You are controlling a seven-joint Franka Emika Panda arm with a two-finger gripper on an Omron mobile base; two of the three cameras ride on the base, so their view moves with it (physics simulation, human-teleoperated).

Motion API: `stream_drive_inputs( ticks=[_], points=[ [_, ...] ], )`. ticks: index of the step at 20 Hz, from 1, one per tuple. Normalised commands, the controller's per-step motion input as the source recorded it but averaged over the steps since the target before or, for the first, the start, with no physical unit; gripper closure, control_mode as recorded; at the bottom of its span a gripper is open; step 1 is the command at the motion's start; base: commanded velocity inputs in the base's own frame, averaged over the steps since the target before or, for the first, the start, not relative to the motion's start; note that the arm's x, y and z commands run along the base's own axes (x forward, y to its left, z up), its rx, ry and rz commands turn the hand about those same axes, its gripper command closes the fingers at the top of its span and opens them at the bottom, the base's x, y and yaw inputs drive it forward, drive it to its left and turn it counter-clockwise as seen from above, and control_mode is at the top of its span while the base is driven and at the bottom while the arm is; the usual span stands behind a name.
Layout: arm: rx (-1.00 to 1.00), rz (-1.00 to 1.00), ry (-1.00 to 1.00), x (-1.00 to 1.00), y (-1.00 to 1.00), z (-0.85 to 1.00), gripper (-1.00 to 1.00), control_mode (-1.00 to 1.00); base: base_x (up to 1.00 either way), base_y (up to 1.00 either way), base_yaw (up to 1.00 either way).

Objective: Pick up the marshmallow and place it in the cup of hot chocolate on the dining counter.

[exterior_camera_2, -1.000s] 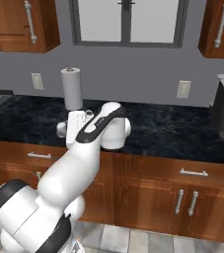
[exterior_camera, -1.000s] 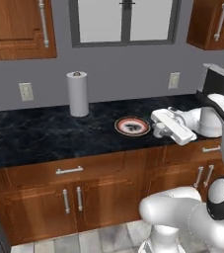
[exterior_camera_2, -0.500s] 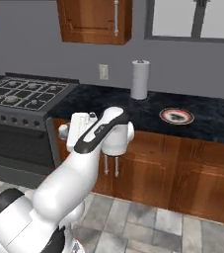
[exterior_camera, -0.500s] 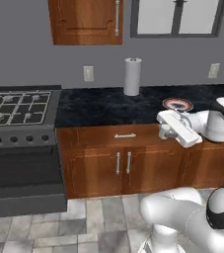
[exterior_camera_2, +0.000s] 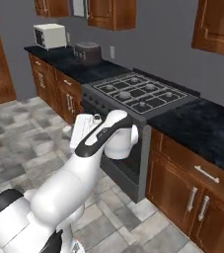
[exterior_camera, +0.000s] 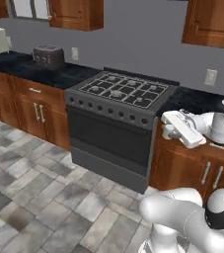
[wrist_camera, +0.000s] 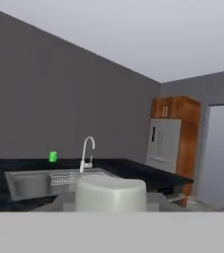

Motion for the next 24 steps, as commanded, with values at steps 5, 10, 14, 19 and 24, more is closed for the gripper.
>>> stream_drive_inputs(
  ticks=[5, 10, 14, 19, 24],
  points=[
    [0.00, 0.00, 0.00, 0.00, 0.00, 0.00, 1.00, 1.00, 0.00, 0.01, 1.00],
    [0.00, 0.00, 0.00, 0.00, 0.00, 0.00, 1.00, 1.00, 0.00, 0.00, 1.00],
    [0.00, 0.00, 0.00, 0.00, 0.00, 0.00, 1.00, 1.00, 0.00, 0.00, 1.00],
    [0.00, 0.00, 0.00, 0.00, 0.00, 0.00, 1.00, 1.00, 0.00, 0.00, 1.00],
    [0.00, 0.00, 0.00, 0.00, 0.00, 0.00, 1.00, 1.00, 0.00, 0.00, 1.00]
  ],
)
